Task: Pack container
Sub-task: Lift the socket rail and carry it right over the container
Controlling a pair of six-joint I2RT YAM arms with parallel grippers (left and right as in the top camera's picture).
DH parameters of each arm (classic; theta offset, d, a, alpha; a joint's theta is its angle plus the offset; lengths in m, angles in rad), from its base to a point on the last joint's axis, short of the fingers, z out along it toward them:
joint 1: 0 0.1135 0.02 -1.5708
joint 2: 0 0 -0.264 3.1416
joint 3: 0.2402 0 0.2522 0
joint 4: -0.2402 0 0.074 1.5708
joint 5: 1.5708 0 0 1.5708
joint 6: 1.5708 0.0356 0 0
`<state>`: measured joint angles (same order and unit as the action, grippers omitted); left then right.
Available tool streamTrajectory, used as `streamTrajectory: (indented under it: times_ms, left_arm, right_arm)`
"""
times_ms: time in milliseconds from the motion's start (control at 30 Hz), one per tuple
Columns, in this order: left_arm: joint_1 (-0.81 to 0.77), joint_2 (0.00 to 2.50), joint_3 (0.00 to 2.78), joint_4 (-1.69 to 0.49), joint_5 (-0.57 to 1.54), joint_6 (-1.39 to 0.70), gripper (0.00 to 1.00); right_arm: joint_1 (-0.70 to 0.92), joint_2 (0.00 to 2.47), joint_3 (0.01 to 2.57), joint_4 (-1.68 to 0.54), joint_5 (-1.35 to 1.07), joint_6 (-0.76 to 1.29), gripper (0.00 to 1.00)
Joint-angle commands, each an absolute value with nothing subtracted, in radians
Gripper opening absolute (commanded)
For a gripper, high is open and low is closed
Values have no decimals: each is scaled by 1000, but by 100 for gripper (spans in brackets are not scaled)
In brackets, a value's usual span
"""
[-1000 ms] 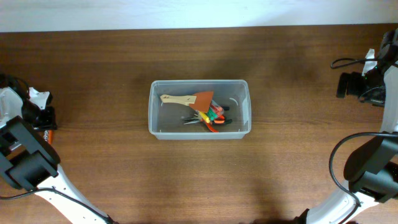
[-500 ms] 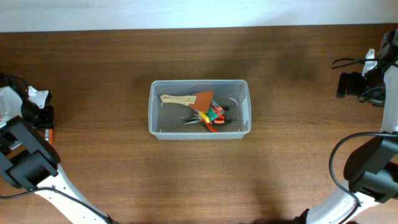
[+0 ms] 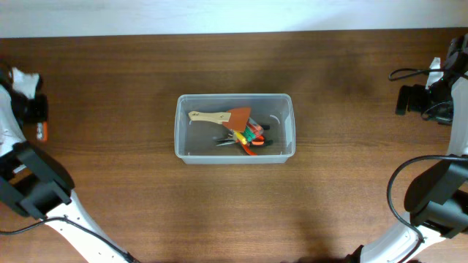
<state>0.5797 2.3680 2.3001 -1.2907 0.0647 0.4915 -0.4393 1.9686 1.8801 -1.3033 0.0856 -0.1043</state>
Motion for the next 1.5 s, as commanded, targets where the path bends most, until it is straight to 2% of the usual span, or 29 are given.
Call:
streamTrajectory:
  times_ms: [0,167,367,733,867,1033,1467]
  left_arm:
    - [530,2374,2447,-1343,228,484,2]
    - [430,2373,2655,-1461,361,521,2]
    - [229,2366,2835,-1591,405,631,2]
    - [-193,2363,2847,-1687,400,734,2]
    - [-302,2363,2843,-1687,313,736,2]
    - [-357,2363,2755,-1688,309,741,2]
    - [-357,2363,2412,-1684,306,781,2]
  right_arm:
    - [-445,1970,1877,-1300,83,-96,99]
    - [-445,1970,1877,-1300,83,-96,98]
    - [-445,1971,1877,-1300,83,-96,99]
    - [-445,1970,1877,-1300,83,-96,99]
    - [-445,1970,1877,-1300,83,-96,99]
    - [-445,1971,1877,-1300,83,-96,99]
    - [-445,1970,1877,-1300,83,-96,99]
